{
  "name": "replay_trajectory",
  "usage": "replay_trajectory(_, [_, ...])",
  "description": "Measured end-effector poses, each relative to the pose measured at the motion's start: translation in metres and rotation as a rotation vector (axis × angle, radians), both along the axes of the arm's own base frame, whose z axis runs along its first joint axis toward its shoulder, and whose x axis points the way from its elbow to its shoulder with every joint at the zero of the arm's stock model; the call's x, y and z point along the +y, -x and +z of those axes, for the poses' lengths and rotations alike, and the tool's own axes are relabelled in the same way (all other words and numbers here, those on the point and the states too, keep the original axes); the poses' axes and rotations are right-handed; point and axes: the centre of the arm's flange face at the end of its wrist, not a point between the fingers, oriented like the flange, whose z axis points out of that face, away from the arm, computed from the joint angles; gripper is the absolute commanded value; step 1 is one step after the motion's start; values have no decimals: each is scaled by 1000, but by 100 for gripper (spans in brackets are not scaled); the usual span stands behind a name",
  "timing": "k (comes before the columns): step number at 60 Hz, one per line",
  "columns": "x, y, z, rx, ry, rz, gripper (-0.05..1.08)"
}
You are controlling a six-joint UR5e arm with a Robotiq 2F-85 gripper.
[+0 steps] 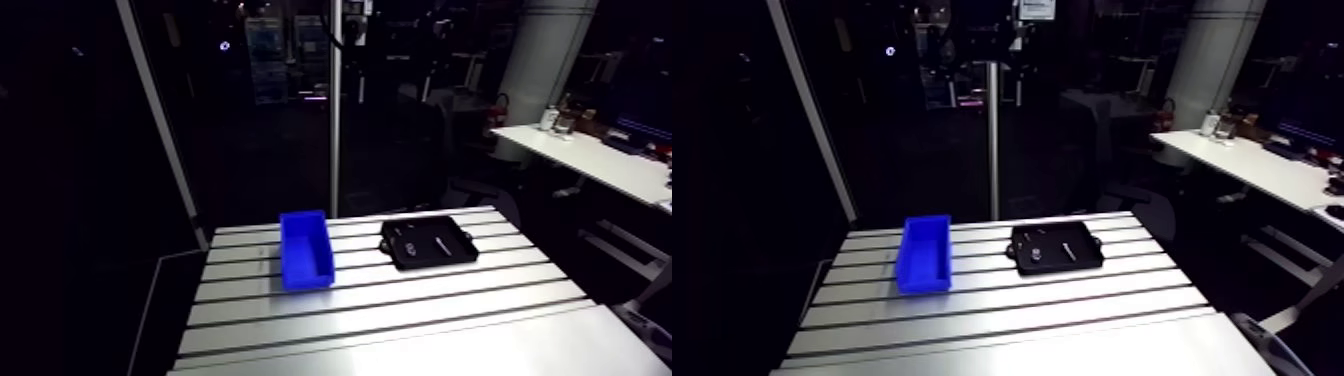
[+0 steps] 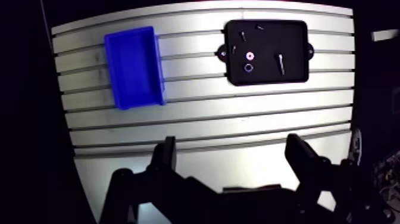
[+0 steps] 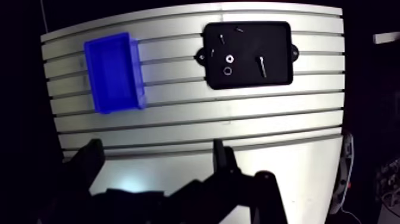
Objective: Pick up the M10 bolt from the tray and put it into the blue bin.
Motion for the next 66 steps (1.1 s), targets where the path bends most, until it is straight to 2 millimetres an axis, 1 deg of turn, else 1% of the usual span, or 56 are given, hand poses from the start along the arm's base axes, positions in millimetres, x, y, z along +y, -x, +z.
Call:
replay_trajectory(22, [1,1,-1,-3,-3,50,1])
replay_trajectory(31, [9,2,-1,-4,-7,88,2])
replay_trajectory(37, [18,4,-3,-8,-8,113,2])
replay_trajectory(51, [44,14,-15,-30,-8,171,3])
replay_trajectory(66, [82,25,-35,-63,1,219,3])
